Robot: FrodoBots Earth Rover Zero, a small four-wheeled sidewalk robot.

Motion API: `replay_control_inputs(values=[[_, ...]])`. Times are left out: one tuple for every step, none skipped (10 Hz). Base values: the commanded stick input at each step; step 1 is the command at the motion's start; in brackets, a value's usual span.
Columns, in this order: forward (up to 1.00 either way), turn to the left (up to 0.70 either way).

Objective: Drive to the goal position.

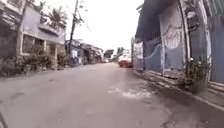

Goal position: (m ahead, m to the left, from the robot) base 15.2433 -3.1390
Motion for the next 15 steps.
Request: replay_control_inputs(values=[[0.85,0.09],[0.85,0.09],[0.85,0.09],[0.85,0.09],[0.85,0.09],[0.85,0.06],[0.85,-0.25],[0.85,-0.25],[0.85,-0.2],[0.85,-0.03],[0.85,0.09],[0.85,0.09],[0.85,0.09],[0.85,0.09],[0.85,0.09]])
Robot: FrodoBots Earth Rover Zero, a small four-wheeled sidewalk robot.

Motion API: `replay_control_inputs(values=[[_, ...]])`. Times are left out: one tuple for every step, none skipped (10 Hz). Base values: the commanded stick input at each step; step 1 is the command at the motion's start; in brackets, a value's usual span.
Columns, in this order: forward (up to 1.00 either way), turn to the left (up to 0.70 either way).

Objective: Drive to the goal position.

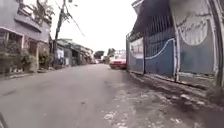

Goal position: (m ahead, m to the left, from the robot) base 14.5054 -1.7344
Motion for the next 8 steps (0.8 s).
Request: replay_control_inputs(values=[[0.85,0.09],[0.85,0.09],[0.85,0.09],[0.85,0.09],[0.85,0.09],[0.85,0.09],[0.85,0.09],[0.85,0.09]])
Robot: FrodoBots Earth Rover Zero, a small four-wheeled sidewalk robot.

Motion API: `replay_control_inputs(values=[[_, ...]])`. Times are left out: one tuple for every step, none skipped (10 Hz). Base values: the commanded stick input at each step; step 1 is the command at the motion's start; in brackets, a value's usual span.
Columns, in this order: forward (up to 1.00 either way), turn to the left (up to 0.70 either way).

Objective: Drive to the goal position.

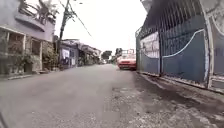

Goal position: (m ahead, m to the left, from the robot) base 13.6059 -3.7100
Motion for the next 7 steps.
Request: replay_control_inputs(values=[[0.85,0.09],[0.85,0.09],[0.85,-0.19],[0.85,-0.24],[0.85,-0.14],[0.85,-0.04],[0.85,0.06]])
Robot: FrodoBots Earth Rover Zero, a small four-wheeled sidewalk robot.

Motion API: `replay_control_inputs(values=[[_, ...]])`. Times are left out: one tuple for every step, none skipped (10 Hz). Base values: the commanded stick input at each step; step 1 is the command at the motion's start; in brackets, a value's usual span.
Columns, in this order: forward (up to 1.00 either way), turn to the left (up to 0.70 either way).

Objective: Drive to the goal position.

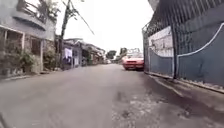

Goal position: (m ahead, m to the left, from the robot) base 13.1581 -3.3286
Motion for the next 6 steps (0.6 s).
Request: replay_control_inputs(values=[[0.85,0.09],[0.85,0.09],[0.85,0.09],[0.85,0.09],[0.85,0.09],[0.85,0.09]])
